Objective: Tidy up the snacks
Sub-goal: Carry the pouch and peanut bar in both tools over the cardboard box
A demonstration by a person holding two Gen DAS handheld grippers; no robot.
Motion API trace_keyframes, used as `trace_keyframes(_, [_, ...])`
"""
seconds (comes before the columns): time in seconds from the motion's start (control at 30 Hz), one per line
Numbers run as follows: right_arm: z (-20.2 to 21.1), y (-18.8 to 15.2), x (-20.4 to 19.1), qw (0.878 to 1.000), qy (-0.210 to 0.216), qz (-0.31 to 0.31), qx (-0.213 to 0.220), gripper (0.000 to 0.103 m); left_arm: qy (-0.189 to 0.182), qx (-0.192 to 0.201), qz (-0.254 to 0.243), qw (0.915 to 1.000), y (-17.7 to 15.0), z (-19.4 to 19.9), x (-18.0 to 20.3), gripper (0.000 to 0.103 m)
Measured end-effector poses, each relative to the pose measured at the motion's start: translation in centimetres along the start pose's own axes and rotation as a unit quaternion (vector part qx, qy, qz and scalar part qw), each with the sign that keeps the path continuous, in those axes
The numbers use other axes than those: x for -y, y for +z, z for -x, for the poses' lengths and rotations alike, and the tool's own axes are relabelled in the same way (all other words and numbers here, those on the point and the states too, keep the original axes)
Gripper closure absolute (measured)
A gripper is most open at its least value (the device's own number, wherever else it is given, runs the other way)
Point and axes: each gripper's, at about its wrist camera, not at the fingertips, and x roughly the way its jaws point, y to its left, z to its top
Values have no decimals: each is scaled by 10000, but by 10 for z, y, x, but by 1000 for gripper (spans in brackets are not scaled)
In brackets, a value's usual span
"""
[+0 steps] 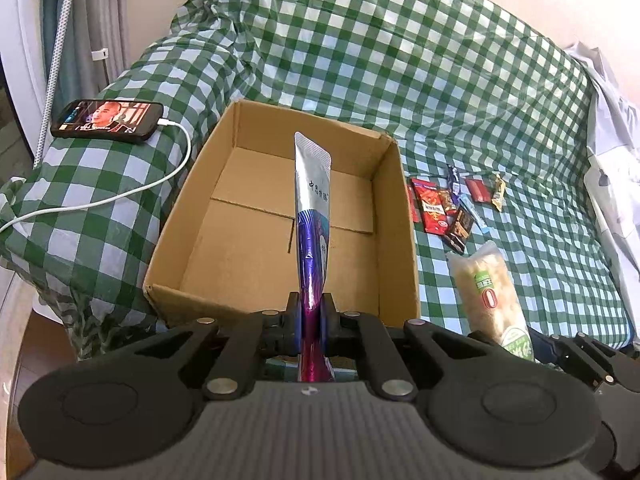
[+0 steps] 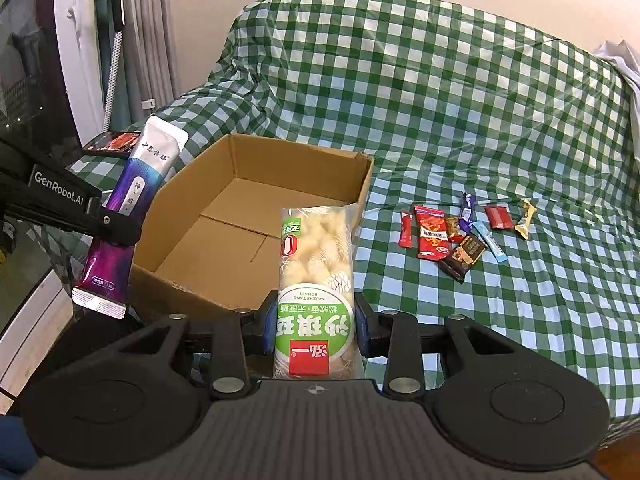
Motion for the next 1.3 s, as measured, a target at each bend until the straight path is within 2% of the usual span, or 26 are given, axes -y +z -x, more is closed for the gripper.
trace_keyframes(0.43, [-31,17,-6,9998,104,103,-134,65,132,-129,72,9998,18,-27,-12,94])
trace_keyframes(1.3, [-128,53,-10,9968,439,-186,-645,65,570,-489,-370,9965,72,-118,-16,94])
